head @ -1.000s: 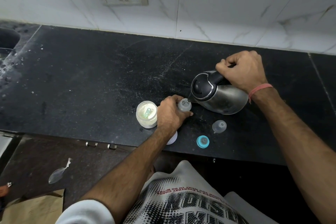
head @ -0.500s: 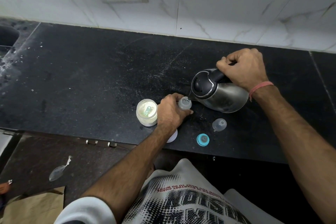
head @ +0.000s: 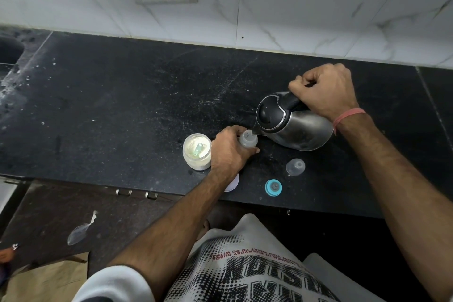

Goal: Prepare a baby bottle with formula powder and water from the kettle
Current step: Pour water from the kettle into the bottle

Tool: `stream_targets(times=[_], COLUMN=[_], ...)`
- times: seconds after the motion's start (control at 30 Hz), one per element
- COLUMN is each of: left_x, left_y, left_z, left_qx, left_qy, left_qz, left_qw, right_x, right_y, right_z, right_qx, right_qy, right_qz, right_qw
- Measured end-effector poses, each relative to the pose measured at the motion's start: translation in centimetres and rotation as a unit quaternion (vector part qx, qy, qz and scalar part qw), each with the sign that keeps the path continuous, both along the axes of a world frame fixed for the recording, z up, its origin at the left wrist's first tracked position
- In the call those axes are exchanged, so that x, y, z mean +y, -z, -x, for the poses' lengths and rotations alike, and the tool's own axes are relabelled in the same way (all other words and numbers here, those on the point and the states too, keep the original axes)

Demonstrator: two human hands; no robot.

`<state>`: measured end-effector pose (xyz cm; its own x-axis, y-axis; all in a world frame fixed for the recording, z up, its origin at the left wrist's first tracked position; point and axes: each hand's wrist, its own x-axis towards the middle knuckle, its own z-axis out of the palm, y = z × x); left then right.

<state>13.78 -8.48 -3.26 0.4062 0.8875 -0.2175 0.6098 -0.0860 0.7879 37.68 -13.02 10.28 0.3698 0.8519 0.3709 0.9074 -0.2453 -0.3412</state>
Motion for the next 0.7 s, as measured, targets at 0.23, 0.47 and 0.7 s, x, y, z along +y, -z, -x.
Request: stream_targets(times=[0.23,0.47,0.7], left_x=[0.02,-0.10,-0.07], left_y=[0.01,-0.13,-0.05], left_z=[0.01,0.07,0.03], left_qx=[0.013,0.014,0.015], left_qy=[0.003,0.005,0.006], left_qz=[-0.014,-0.019,-0.016], left_qw=[1.000,1.000,1.000], right_x=[-0.21,-0.43,-0.76], right_y=[0.02,0.03,0.04], right_z=[-0.17,-0.14,-0.11], right_qx=[0.004,0.005,0.010], right_qy=[-0.007,-0.012,-0.007], right_qz=[-0.004,-0.004,-0.009], right_qw=[1.000,1.000,1.000])
